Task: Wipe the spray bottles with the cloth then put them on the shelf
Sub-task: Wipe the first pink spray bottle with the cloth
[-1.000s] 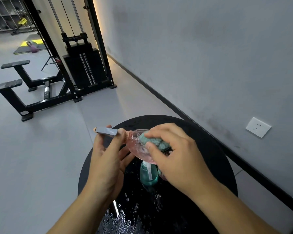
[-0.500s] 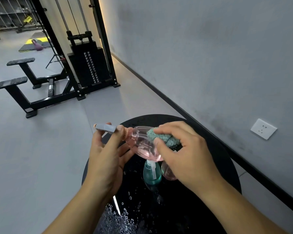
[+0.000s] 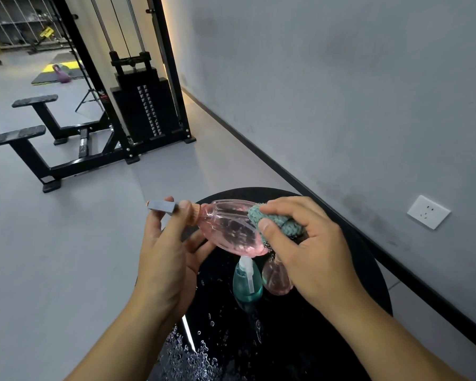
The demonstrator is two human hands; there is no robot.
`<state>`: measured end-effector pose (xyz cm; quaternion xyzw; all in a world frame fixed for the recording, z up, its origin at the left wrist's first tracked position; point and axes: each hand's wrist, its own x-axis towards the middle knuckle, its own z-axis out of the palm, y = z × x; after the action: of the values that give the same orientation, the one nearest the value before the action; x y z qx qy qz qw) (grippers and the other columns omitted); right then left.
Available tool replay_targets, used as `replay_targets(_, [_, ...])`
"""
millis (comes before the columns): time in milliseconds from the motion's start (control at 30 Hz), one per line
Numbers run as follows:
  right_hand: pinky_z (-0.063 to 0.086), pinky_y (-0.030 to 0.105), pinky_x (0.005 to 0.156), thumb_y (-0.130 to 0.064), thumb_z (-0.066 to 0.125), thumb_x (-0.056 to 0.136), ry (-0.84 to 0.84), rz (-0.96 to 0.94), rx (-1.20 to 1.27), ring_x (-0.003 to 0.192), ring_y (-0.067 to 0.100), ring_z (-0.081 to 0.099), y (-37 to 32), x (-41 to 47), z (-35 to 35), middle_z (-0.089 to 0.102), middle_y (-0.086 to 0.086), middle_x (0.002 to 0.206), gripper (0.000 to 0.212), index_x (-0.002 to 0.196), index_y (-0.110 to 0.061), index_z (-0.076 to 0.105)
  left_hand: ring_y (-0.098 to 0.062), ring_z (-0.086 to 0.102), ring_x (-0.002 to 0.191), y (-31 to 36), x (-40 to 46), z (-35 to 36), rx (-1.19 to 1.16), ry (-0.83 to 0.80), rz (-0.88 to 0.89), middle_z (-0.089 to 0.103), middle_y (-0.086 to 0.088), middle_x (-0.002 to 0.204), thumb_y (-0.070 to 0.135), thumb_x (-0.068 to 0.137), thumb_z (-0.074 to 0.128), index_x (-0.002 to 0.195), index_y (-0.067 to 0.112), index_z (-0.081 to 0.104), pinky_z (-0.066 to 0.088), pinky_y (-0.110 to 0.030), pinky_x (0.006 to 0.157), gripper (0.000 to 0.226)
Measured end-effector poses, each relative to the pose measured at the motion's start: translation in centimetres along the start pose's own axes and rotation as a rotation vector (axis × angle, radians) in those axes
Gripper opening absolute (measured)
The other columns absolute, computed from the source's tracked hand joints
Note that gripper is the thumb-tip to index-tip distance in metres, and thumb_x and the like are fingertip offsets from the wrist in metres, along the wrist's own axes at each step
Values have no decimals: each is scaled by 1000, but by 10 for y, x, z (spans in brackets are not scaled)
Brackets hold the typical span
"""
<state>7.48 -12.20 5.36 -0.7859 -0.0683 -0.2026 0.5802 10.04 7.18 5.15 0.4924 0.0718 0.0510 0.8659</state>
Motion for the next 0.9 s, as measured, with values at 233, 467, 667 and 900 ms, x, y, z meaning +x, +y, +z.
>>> replay_targets(233, [57,21,82,-12,80,89,22,33,130,111,13,67,-1,-2,3,70,-12,114,19,97,-30,81,-16,72,88,-6,-3,9,-4,20,-1,68,-1,105,31,101,66,140,30,55,64,-32,81,40])
replay_targets(467, [53,10,85,-8,80,88,-9,3,128,113,9,66,-2,-6,5,69,-10,112,21,97,-26,82,-20,79,98,-9,-3,15,3,67,-14,79,-17,117,11,88,81,123,6,66,65,-29,88,39])
replay_targets(667, [54,13,85,-6,79,88,-31,3,132,112,10,67,-1,-9,9,69,-9,112,20,97,-24,82,-24,77,99,-8,-4,11,12,40,-74,79,-9,114,25,96,76,117,16,73,67,-46,84,24])
replay_targets(900, [53,11,86,-5,80,87,-45,-28,114,110,12,68,0,-8,13,70,-10,110,18,95,-22,82,-33,81,97,-6,-6,13,-5,8,-165,80,-13,117,47,102,64,116,27,65,64,-55,74,24])
